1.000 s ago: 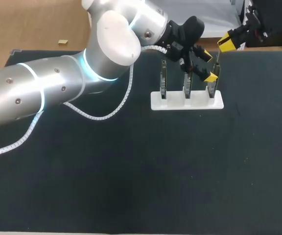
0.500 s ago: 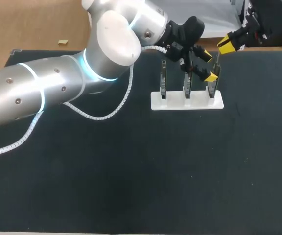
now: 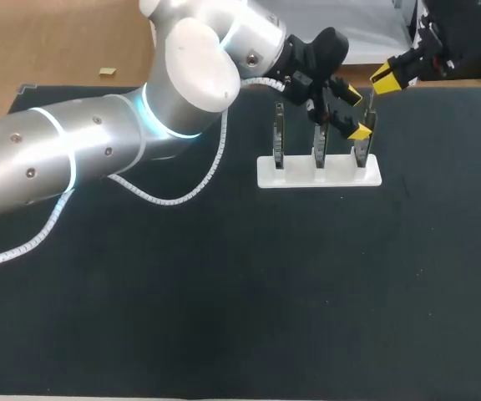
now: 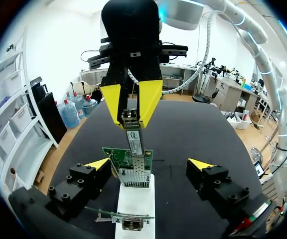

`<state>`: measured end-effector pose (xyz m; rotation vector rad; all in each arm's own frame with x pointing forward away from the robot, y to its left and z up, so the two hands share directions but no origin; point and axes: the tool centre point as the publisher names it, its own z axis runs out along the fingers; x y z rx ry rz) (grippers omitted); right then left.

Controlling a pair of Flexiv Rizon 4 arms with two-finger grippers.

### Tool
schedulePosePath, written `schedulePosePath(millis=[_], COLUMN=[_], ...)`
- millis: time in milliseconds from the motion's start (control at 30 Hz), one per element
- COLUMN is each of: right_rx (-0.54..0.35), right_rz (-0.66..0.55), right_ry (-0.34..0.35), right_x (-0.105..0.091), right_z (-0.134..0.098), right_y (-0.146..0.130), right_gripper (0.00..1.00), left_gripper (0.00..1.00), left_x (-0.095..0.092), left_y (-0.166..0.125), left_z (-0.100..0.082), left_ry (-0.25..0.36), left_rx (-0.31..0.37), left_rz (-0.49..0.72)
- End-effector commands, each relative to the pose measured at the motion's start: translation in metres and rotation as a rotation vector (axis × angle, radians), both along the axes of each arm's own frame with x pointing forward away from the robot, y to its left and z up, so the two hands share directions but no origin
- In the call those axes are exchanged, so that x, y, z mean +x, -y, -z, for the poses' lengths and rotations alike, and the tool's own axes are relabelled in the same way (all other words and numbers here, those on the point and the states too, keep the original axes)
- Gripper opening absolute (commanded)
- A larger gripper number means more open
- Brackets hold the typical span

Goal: Pick up the optical module with the left hand, and insert it into the network port with the right hand.

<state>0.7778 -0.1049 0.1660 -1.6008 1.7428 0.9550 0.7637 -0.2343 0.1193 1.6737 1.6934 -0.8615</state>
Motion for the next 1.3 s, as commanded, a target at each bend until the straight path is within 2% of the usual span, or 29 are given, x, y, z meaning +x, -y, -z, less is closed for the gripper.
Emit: schedulePosePath(millis=[33,1100,1133,1167,1300], right_rx=[-0.004,-0.04,-0.04,-0.039,-0.034], right_rz=[0.002,-0.007,-0.003,-0.001,0.011], right_ry=[0.001,0.007,0.006,0.005,0.012], right_x=[-0.001,-0.0038,-0.0035,-0.0032,-0.0024], right_z=[0.0014,0.0081,0.0081,0.008,0.0066], right_y=[-0.0009,-0.004,-0.0038,-0.0037,-0.0031], right_gripper=[0.0,0.0,0.09,1.0,1.0], left_gripper=[1.0,1.0,1.0,1.0,1.0], left_x=[0.0018,0.0018,0.0018,0.0018,0.0018], left_y=[0.0012,0.0012,0.0012,0.0012,0.0012], left_z=[-0.0008,-0.0008,-0.0008,-0.0008,-0.0008], left_ry=[-0.003,-0.003,-0.003,-0.003,-0.003], left_rx=[0.006,0.006,0.006,0.006,0.006], left_rz=[0.001,0.001,0.001,0.001,0.001])
